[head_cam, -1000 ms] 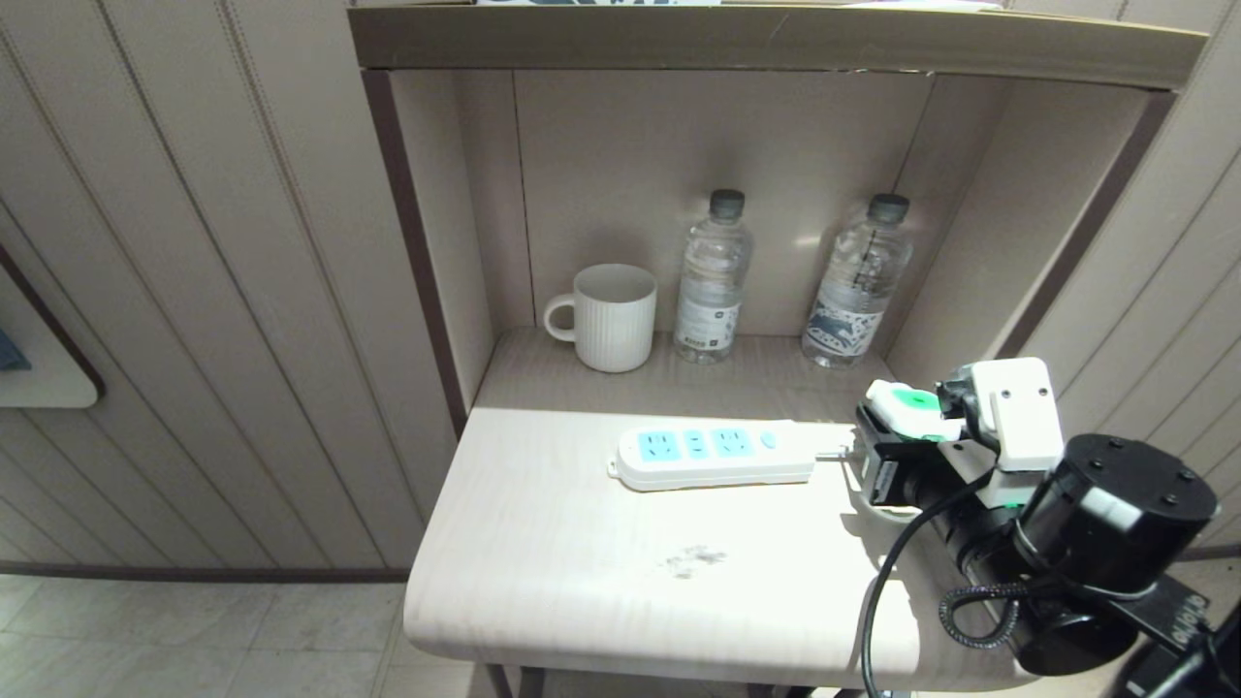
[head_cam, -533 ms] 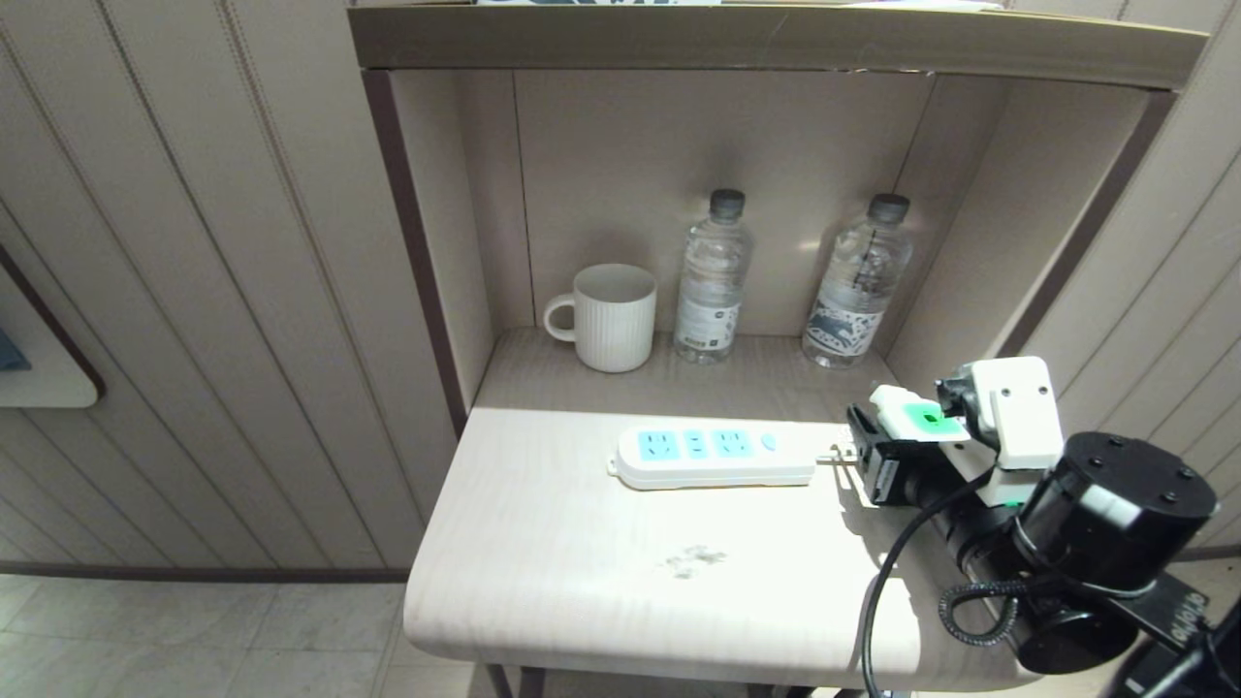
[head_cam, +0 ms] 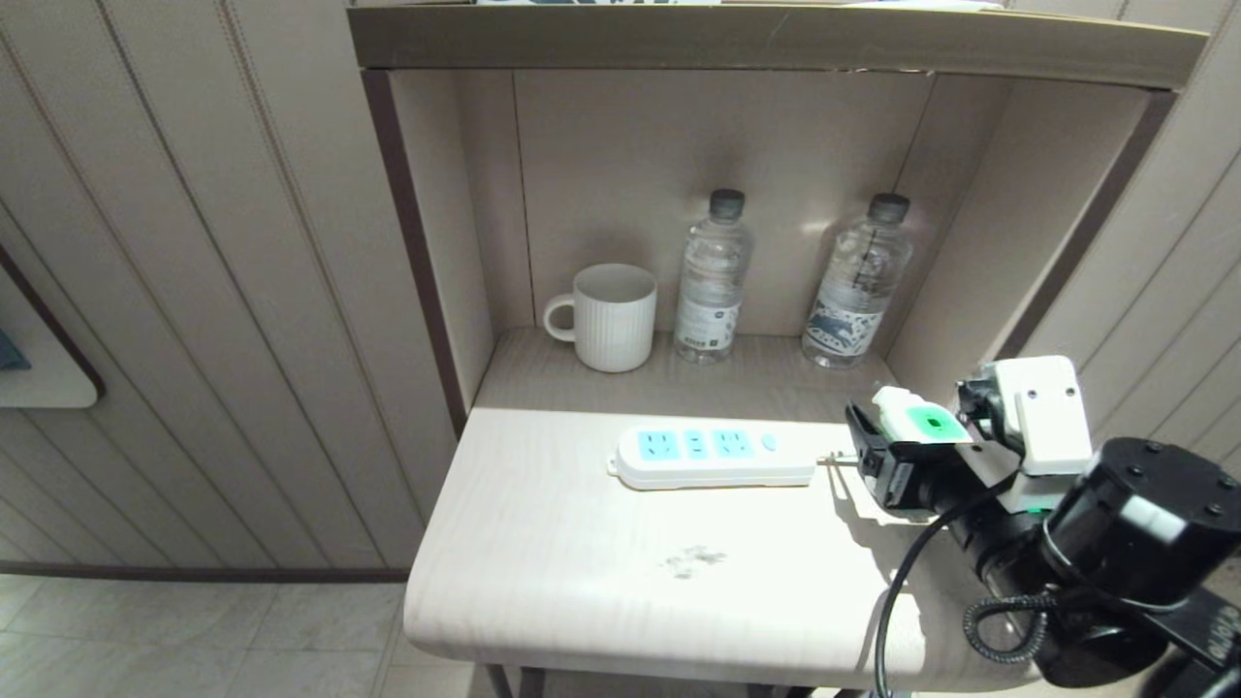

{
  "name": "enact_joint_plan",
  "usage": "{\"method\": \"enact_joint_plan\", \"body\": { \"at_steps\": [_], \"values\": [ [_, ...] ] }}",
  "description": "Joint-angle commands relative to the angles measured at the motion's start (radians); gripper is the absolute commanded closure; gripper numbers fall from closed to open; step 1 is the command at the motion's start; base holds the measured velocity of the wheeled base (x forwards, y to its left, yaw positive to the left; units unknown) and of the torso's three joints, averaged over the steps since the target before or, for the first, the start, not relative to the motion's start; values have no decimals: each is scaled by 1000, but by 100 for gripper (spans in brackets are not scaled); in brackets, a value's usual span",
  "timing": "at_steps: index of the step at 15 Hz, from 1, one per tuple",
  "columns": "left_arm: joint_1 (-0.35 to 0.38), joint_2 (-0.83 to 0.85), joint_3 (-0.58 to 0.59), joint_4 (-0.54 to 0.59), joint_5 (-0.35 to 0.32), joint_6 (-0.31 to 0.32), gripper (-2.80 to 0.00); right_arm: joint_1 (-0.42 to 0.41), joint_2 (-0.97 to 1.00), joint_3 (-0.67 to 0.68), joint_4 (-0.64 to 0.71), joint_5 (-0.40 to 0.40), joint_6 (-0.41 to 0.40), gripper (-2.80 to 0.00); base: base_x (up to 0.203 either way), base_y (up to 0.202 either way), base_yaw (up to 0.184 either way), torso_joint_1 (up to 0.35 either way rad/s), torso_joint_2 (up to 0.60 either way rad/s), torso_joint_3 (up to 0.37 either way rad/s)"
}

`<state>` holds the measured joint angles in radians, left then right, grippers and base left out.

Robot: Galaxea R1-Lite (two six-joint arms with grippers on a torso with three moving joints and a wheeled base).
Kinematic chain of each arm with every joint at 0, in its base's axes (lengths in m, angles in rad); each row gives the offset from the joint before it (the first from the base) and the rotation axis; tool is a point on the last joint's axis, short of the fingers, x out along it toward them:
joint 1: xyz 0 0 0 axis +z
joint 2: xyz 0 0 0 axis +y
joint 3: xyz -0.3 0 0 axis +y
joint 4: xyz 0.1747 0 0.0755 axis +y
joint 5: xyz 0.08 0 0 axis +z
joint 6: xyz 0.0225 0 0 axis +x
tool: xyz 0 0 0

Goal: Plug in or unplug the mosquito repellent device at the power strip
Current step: Place the mosquito repellent liquid on the table

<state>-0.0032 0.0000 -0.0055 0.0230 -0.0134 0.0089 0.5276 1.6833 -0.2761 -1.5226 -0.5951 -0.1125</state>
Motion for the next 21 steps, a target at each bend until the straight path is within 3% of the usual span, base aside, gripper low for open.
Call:
{"method": "enact_joint_plan", "body": {
  "at_steps": [1,7,11,19,21],
  "values": [
    [0,2,1,0,0,0,0,5,-59,37,-47,-2,-2,-280,0,0,0,0,0,0],
    [0,2,-1,0,0,0,0,33,-193,128,-45,65,-39,-280,0,0,0,0,0,0],
    [0,2,-1,0,0,0,0,51,-221,170,-47,68,-58,-280,0,0,0,0,0,0],
    [0,2,1,0,0,0,0,61,-323,122,-30,54,-152,-280,0,0,0,0,0,0],
    [0,2,0,0,0,0,0,65,-401,67,96,54,-153,-280,0,0,0,0,0,0]
  ]
}}
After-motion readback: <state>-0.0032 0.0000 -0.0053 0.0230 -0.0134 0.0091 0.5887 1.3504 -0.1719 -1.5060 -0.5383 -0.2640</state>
